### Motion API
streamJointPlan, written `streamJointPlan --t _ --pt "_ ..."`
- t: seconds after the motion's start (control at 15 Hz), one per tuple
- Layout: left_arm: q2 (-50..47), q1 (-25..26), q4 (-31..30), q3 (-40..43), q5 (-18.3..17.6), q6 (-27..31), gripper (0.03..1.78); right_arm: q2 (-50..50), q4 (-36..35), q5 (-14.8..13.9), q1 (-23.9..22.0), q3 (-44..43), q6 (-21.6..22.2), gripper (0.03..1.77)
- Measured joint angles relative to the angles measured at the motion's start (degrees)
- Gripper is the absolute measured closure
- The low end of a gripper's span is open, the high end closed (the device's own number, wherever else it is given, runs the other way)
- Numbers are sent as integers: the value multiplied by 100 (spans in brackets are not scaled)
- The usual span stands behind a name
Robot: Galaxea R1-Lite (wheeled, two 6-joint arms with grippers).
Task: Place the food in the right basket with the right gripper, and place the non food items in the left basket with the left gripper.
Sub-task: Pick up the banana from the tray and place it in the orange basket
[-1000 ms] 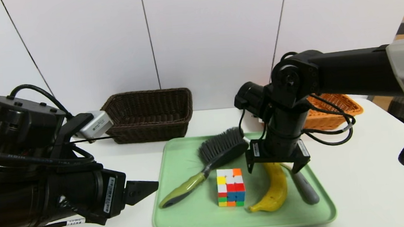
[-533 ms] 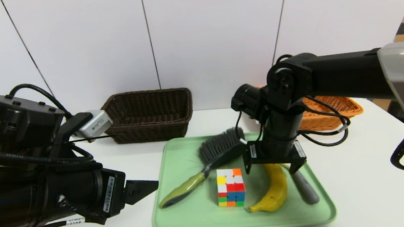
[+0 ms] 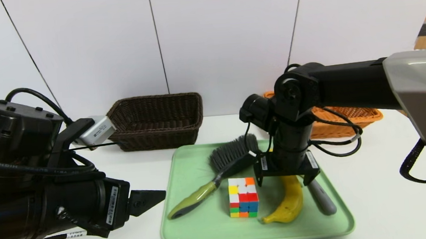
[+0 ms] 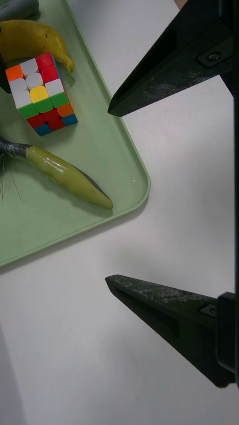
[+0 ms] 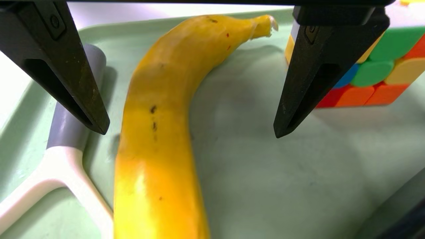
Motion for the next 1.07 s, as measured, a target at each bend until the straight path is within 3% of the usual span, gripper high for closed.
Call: streamJointPlan --t 0.27,0.47,0.53,1.07 --pt "-17 0 0 2 0 6 12 35 5 -77 9 4 0 70" --pt "-17 0 -9 -5 7 9 12 38 5 -96 13 9 0 102" --pt "-17 0 -9 -5 7 6 12 32 7 -89 13 9 0 134" --pt "2 0 -13 -22 10 6 12 -284 68 -69 96 17 -2 137"
